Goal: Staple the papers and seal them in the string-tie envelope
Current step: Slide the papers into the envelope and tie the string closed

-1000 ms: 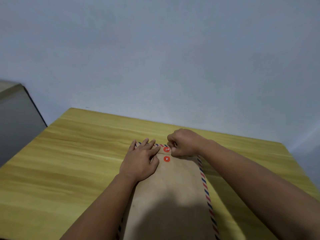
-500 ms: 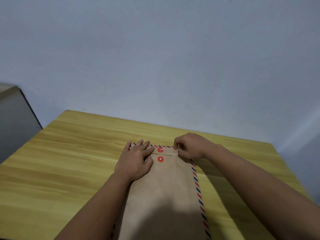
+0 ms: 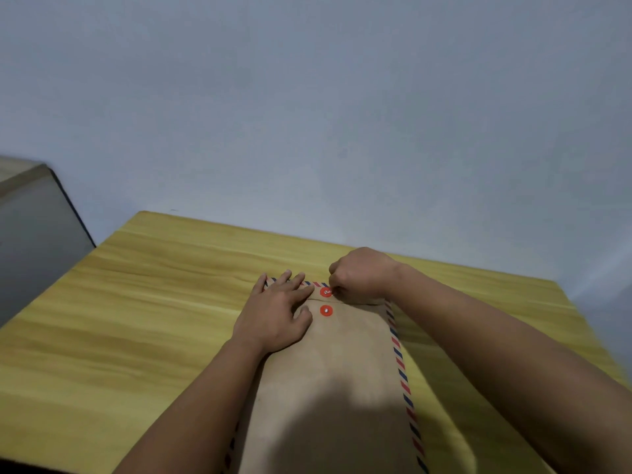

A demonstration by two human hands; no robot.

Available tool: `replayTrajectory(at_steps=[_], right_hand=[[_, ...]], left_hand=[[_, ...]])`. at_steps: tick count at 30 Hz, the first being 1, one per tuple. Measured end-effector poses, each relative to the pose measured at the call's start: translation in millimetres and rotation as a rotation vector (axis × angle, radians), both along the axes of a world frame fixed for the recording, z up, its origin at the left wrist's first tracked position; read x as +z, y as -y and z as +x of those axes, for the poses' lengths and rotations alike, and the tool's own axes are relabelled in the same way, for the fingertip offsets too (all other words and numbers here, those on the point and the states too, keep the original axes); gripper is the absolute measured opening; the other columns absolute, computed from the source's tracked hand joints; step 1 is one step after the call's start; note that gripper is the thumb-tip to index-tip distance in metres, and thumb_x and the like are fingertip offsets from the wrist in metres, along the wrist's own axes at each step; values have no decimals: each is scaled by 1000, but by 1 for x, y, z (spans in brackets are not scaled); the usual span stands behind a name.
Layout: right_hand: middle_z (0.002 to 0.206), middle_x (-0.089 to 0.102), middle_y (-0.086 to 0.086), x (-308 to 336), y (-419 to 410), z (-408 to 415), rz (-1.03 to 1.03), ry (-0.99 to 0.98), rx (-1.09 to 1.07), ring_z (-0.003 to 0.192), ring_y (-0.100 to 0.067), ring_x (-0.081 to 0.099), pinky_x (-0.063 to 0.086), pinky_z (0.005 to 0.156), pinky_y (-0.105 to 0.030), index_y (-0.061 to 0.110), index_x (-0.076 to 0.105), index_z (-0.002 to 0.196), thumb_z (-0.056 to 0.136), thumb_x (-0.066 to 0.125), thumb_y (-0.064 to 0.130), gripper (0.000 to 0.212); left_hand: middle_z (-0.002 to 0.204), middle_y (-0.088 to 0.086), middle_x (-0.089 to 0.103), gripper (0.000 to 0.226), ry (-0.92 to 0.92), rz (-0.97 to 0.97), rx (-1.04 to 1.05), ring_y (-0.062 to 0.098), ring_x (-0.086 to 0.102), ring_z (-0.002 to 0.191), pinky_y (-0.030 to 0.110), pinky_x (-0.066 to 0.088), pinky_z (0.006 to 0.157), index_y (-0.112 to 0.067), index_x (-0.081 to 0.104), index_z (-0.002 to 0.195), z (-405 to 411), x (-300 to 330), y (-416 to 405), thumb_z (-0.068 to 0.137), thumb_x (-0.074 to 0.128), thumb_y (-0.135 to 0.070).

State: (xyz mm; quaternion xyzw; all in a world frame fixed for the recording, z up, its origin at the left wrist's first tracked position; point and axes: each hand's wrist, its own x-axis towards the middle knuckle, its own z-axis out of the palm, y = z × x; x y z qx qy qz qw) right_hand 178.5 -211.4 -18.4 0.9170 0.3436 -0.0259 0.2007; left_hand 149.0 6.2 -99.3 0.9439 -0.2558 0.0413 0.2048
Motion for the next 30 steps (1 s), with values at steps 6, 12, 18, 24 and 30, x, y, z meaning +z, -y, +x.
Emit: replayTrajectory(at_steps=[6, 12, 18, 24, 30], right_hand=[[83, 58, 1, -3, -1, 1, -15, 8, 8, 67, -26, 47, 34, 58, -34, 15, 71, 95, 102, 51, 29, 26], [101, 62, -4, 0, -4, 3, -38, -97, -56, 76, -24, 51, 40, 62, -36, 11, 66, 108, 103, 49, 28, 24], [92, 63, 0, -8, 1, -6, 222, -80, -139, 82, -25, 59, 39, 59, -33, 15, 68, 90, 85, 60, 29, 17], [71, 66, 4, -18, 0, -17, 574, -133, -319, 70, -20, 61, 55, 63, -41, 21, 64, 74, 73, 65, 31, 10], [72, 63, 7, -11, 5, -18, 644, -262, -408, 70, -14, 60, 53, 67, -42, 24, 61, 79, 78, 68, 25, 7]], left_hand=[[163, -11, 33, 58, -4, 2, 1, 9, 18, 154, 47, 4, 127, -39, 47, 148, 2, -3, 1, 91, 40, -46], [162, -11, 34, 59, -13, -8, 5, 9, 18, 154, 47, 4, 127, -39, 48, 147, 3, -2, 2, 89, 39, -46], [162, -11, 35, 60, -15, -12, 8, 10, 19, 154, 47, 5, 126, -38, 50, 147, 1, 0, 2, 88, 39, -45], [162, -11, 35, 64, -20, -15, 11, 10, 19, 154, 48, 5, 126, -38, 50, 146, 1, 0, 2, 85, 34, -48], [162, -10, 36, 66, -15, -14, 5, 11, 20, 154, 49, 5, 126, -37, 50, 146, 3, -2, 2, 84, 33, -49]])
